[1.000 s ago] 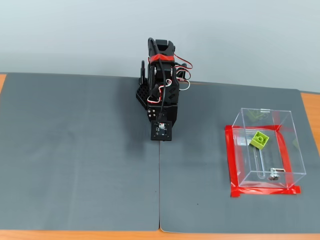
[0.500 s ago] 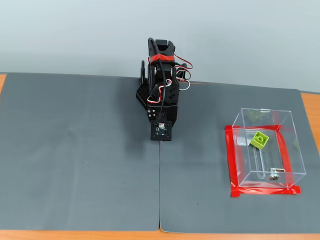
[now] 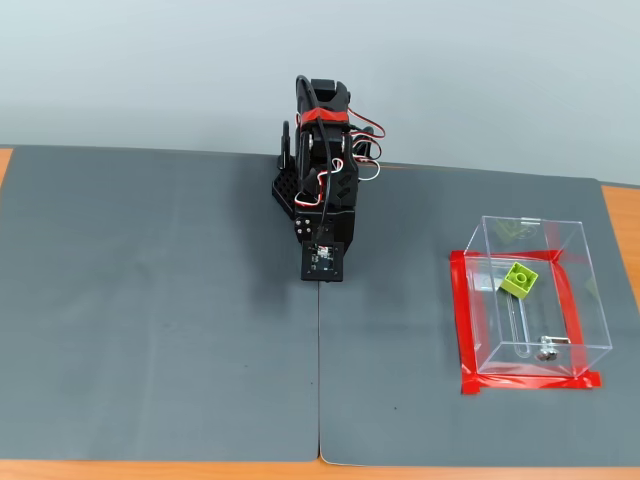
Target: Pick the green lego block and place it into the transparent box
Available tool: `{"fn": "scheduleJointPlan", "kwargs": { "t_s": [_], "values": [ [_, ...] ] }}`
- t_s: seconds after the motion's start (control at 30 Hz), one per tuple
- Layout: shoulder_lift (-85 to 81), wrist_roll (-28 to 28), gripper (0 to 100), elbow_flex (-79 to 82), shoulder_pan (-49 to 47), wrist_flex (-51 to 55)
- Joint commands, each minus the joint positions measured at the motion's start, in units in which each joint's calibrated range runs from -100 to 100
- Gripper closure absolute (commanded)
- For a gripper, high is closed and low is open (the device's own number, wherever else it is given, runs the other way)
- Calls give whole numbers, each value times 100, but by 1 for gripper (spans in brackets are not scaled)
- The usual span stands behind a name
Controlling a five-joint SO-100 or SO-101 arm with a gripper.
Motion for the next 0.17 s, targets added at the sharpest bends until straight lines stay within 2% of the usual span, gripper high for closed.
{"fn": "scheduleJointPlan", "kwargs": {
  "t_s": [0.0,0.13],
  "values": [
    [8,1,98,-257,25,24],
    [8,-15,98,-257,40,24]
  ]
}}
